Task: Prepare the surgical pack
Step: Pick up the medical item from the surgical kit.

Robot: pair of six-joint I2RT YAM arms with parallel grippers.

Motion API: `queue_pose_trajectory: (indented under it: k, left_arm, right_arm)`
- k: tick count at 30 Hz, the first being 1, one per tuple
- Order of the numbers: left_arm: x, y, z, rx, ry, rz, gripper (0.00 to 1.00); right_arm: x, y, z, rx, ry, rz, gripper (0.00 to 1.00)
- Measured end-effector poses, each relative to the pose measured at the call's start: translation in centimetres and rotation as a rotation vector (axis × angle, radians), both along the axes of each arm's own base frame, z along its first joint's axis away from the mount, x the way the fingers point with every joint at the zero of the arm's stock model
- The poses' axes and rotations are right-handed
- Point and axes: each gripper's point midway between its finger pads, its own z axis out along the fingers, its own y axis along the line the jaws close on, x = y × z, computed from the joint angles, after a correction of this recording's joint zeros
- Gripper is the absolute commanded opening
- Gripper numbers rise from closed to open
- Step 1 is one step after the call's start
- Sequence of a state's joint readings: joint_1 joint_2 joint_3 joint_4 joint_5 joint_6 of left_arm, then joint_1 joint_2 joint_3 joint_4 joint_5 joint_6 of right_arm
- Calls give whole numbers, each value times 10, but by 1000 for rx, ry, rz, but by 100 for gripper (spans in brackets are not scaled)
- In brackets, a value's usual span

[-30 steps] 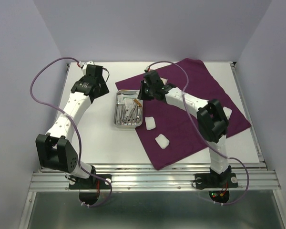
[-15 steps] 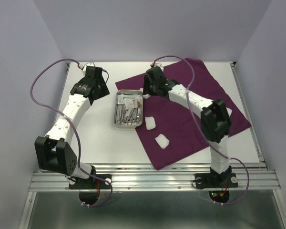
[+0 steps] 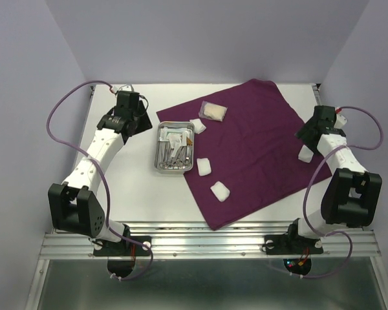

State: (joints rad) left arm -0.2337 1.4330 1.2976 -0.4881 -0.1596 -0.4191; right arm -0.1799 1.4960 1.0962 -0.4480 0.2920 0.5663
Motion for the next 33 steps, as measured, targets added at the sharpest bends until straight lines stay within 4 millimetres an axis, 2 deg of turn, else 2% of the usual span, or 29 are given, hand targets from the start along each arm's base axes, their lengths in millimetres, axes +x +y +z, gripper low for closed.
queue_pose_trajectory:
  k: [2, 4, 8, 18, 25, 30, 33]
  left_arm:
    - [-2, -1, -8, -1, 17, -5, 59]
    - [-4, -2, -15, -3, 33, -11, 59]
    - [-6, -4, -22, -7, 50, -22, 59]
    - [-3, -5, -31, 10, 59, -47, 59]
    - [-2, -6, -36, 11, 70, -57, 59]
    - [-2, -7, -37, 10, 74, -62, 59]
    - [-1, -8, -41, 9, 83, -67, 59]
  right_arm:
    - [-16, -4, -18, 21, 57, -25, 80]
    - [-23, -6, -27, 36, 80, -48, 80]
    - [-29, -16, -35, 71, 71, -103, 79]
    - [-49, -22, -82, 205, 37, -110, 81]
    - [-38, -34, -85, 250, -63, -105, 84]
    - [-30, -38, -88, 281, -116, -98, 77]
    - [-25, -41, -87, 302, -153, -102, 70]
